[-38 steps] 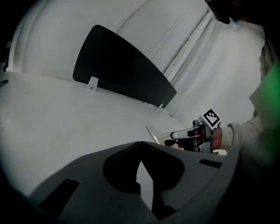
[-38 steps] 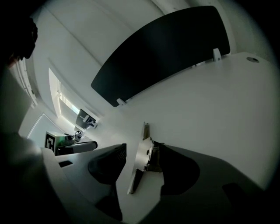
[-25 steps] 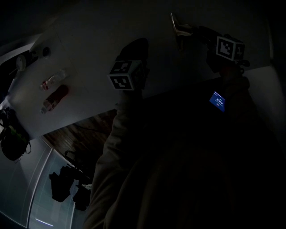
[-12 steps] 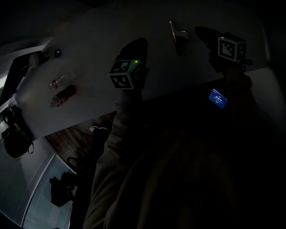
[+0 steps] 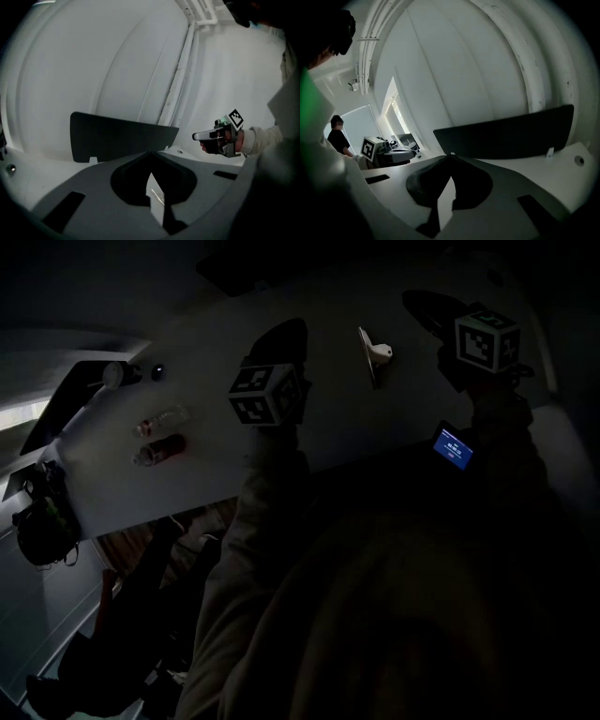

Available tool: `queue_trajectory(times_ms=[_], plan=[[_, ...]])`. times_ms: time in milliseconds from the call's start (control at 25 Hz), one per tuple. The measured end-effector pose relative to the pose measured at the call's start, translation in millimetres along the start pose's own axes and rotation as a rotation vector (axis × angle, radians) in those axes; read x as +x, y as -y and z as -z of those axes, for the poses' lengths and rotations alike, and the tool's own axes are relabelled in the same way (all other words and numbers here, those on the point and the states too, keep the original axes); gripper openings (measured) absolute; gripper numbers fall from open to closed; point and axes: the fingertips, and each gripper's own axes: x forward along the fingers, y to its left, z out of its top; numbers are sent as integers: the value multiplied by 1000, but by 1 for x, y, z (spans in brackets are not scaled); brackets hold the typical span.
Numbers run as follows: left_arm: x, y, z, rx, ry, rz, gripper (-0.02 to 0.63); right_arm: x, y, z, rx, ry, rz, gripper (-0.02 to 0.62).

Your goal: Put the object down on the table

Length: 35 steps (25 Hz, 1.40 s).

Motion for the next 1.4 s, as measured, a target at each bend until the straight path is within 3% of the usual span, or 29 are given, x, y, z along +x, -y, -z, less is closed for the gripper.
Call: queue_trajectory(times_ms=[400, 720, 1040, 1400], plan=[[-28, 20, -106, 129, 151, -25, 5, -32, -39, -109, -137, 183, -56, 18], [-61, 38, -194, 207, 287, -30, 5, -68, -84, -196, -262, 311, -51, 18], [-75, 52, -222, 270, 353, -18, 5, -87, -101, -217, -316, 382, -73, 18], [-78, 51, -222, 287, 355, -19, 5, -85, -106, -215, -335, 380, -105, 18]])
